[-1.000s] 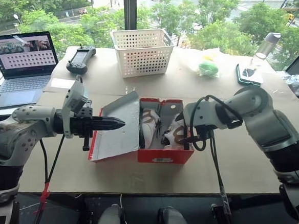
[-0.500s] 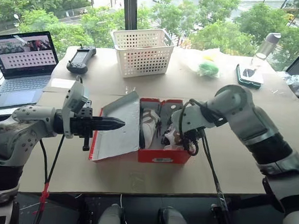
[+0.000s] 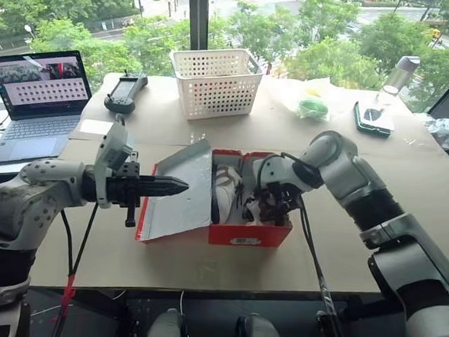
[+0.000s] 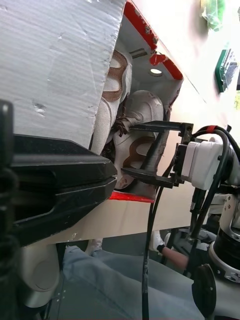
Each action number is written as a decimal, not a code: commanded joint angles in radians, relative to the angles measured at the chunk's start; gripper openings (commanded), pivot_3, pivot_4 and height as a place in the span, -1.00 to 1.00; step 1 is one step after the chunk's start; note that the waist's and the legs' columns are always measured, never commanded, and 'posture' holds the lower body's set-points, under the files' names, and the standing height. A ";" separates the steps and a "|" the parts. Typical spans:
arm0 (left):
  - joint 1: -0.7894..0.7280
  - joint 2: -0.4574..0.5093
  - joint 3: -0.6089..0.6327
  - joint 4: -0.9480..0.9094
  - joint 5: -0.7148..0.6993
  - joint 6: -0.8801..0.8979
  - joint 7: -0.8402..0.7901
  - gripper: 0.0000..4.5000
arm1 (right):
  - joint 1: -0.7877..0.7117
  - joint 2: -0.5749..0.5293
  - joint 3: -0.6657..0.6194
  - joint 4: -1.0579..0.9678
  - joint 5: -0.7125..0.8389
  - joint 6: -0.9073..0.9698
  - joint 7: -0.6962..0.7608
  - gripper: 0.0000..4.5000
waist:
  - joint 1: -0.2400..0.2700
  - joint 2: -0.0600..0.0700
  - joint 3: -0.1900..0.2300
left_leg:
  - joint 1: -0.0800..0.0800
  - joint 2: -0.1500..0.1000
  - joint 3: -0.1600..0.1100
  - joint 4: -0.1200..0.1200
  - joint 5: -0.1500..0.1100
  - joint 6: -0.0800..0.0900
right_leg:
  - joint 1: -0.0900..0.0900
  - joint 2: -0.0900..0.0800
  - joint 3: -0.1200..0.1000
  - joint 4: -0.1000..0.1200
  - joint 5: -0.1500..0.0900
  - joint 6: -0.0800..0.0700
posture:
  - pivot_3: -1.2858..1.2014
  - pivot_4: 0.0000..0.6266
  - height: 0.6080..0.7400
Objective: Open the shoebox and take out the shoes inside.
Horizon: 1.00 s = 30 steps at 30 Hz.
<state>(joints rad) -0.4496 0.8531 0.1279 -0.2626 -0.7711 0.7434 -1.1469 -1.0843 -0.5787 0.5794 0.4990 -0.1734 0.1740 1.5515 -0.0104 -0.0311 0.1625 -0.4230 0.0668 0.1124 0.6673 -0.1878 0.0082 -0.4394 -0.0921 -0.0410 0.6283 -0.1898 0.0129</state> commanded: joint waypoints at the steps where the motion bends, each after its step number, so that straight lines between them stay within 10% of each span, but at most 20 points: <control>1: -0.023 0.001 0.003 -0.008 -0.004 -0.005 0.000 -1.00 | 0.031 0.017 0.062 0.131 -0.074 -0.003 0.028 0.70 | -0.001 -0.001 -0.002 | 0.000 0.000 0.000 0.000 0.000 0.000 | 0.000 0.000 0.000 0.000 0.000 0.000 | 0.03 -0.52 0.90; 6: -0.027 0.001 0.003 -0.007 -0.003 -0.005 0.000 -1.00 | 0.024 0.034 0.064 0.176 -0.084 -0.025 0.020 0.38 | -0.001 -0.006 -0.008 | 0.002 0.000 0.000 -0.001 0.000 0.000 | 0.001 0.000 0.000 0.000 0.000 0.000 | 0.03 -0.52 0.90; 16: -0.034 0.002 0.005 -0.005 -0.005 0.000 0.007 -1.00 | 0.034 0.060 0.051 0.168 -0.093 -0.027 0.011 -0.98 | 0.003 -0.007 -0.009 | 0.001 0.000 0.000 -0.002 -0.001 -0.001 | -0.001 -0.001 0.000 0.000 0.000 0.000 | 0.03 -0.52 0.90; 30: -0.053 -0.004 -0.009 0.008 -0.002 0.000 0.019 -1.00 | -0.034 0.078 -0.051 -0.028 -0.030 0.069 0.004 -0.98 | -0.002 -0.006 -0.008 | -0.002 0.001 0.000 -0.005 0.000 -0.001 | -0.005 0.000 0.000 0.000 -0.001 -0.002 | 0.03 -0.52 0.90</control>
<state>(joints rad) -0.4746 0.8509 0.1107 -0.2465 -0.7694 0.7440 -1.1306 -1.0985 -0.4922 0.5650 0.5468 -0.2186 0.1967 1.5436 -0.0128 -0.0372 0.1547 -0.4262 0.0674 0.1128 0.6620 -0.1881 0.0073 -0.4468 -0.0923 -0.0405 0.6292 -0.1913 0.0109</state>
